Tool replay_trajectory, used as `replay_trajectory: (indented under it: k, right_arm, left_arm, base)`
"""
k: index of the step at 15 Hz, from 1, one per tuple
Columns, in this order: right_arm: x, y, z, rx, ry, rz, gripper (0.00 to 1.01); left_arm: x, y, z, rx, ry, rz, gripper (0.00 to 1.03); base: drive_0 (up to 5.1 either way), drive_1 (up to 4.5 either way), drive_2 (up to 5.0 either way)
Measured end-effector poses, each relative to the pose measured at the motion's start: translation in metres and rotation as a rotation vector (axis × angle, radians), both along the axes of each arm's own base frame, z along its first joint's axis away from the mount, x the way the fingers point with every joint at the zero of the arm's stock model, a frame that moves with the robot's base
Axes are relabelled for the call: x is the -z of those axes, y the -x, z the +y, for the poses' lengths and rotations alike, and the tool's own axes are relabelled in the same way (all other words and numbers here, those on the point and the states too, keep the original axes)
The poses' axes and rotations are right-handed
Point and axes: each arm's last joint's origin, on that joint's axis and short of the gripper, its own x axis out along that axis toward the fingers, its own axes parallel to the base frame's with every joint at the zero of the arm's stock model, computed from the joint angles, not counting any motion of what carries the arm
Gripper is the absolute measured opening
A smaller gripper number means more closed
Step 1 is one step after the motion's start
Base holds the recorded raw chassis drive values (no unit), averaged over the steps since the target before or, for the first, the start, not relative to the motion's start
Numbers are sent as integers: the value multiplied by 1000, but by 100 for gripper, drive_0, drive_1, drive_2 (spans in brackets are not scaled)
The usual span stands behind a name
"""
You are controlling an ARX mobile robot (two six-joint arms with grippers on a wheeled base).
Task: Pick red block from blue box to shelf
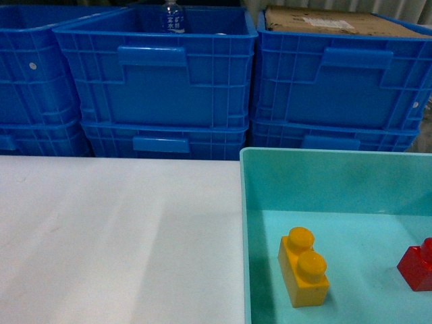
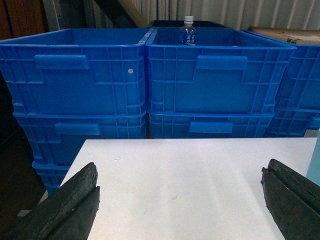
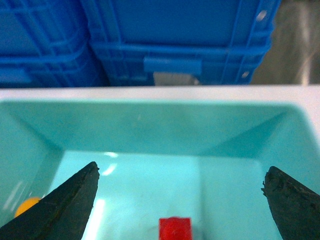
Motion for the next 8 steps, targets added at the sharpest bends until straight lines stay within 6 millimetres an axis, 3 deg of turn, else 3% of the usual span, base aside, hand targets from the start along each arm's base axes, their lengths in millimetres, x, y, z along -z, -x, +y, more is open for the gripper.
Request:
replay_trajectory:
  k: [2, 5, 8]
  right_arm:
    - [16, -6, 1, -25, -39, 109, 98]
    - [17, -4, 15, -59, -29, 94, 98]
    - [43, -10, 30, -58, -13, 169, 98]
  left_arm:
    - [0, 0, 0, 0, 0, 0, 98]
    - [0, 0, 0, 0, 0, 0, 98]
    - [0, 0, 0, 0, 0, 0, 98]
  base:
    - [0, 0, 0]
    - [0, 0, 0]
    - [0, 0, 0]
